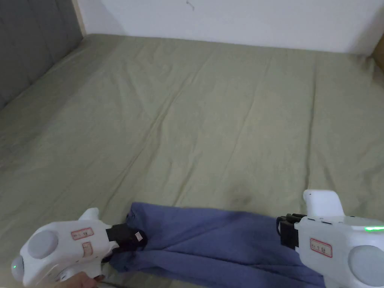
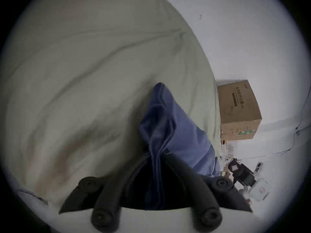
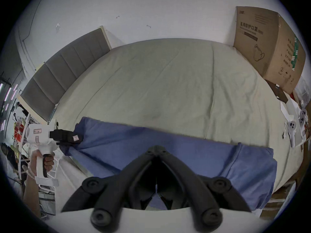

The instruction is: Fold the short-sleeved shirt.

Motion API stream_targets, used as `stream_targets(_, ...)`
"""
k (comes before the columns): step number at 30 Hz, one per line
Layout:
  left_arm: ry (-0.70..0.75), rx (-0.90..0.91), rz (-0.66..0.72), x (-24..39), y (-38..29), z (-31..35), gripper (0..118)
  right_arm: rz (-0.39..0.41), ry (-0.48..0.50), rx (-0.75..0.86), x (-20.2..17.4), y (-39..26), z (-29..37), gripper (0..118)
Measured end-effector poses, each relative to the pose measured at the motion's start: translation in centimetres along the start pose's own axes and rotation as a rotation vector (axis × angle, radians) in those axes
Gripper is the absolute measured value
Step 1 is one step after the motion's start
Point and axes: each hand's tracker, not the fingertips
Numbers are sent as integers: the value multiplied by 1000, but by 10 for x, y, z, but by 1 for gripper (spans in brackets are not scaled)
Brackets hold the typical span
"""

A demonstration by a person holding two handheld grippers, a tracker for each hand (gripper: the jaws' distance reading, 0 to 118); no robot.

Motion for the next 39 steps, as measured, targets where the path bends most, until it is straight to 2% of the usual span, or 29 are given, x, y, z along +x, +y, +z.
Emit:
stream_targets(4,74,35,-157,10,12,19,6,12,5,2,2,1,4,0)
stream_targets(8,29,45,-137,14,18,36,6,-25,8,2,10,0,5,0)
stream_targets(11,131,89,-216,13,23,47,6,-40,5,7,15,-2,10,0)
stream_targets(15,138,113,-218,8,31,71,6,-54,-7,6,26,-5,14,0)
stream_targets(19,263,163,-224,-2,42,95,6,-80,-27,13,37,-8,20,0)
stream_targets(23,277,177,-195,1,44,108,6,-99,-45,15,47,-14,23,0)
stream_targets(28,263,233,-333,70,24,118,6,-147,-38,28,59,-19,29,0)
stream_targets(32,130,227,-500,143,-11,115,6,-168,-49,46,66,-23,37,0)
stream_targets(35,104,175,-640,190,-47,89,6,-187,-47,56,75,-27,43,0)
stream_targets(39,40,57,-787,222,-95,27,6,-209,-63,62,87,-35,48,0)
